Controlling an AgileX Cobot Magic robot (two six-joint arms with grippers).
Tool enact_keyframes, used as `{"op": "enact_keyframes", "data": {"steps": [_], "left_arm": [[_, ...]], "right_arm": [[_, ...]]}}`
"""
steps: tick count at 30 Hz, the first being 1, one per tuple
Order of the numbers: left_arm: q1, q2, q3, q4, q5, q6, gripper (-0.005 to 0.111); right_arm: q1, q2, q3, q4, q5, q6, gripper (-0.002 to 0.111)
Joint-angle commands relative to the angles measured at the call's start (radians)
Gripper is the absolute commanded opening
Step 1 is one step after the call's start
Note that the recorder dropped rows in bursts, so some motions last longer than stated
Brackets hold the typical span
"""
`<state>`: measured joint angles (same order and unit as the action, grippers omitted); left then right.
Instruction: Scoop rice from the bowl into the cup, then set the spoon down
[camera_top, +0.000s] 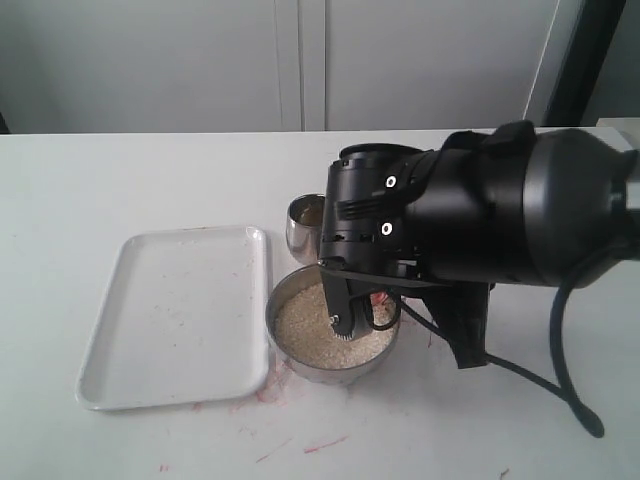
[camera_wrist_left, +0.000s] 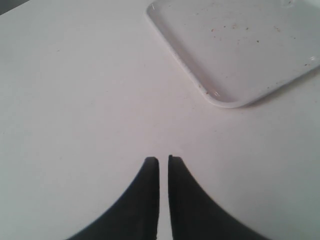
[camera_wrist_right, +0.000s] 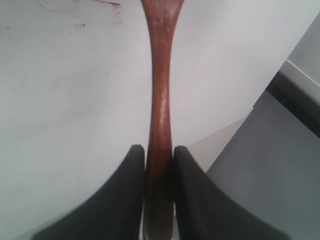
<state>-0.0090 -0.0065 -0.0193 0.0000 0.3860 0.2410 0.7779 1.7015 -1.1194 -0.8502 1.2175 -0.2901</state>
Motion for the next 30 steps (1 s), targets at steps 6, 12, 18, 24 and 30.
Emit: {"op": "enact_keyframes", "data": {"steps": [6, 12, 18, 24, 30], "left_arm": [[-0.004, 0.007, 0.009, 0.000, 0.041, -0.006, 0.014], [-0.004, 0.007, 0.009, 0.000, 0.041, -0.006, 0.014], [-0.004, 0.007, 0.009, 0.000, 0.041, -0.006, 0.014], [-0.004, 0.007, 0.009, 0.000, 0.041, -0.006, 0.014], [-0.004, 0.007, 0.009, 0.000, 0.041, -0.006, 0.014]], "right_arm": [[-0.006, 0.044, 0.004, -0.017, 0.004, -0.004, 0.000], [-0.006, 0.055, 0.004, -0.013, 0.004, -0.019, 0.000], [-0.006, 0.078, 0.004, -0.017, 0.004, -0.019, 0.000], [-0.006, 0.079, 0.004, 0.033, 0.004, -0.019, 0.000], [-0.006, 0.079, 0.004, 0.068, 0.004, -0.017, 0.000]]}}
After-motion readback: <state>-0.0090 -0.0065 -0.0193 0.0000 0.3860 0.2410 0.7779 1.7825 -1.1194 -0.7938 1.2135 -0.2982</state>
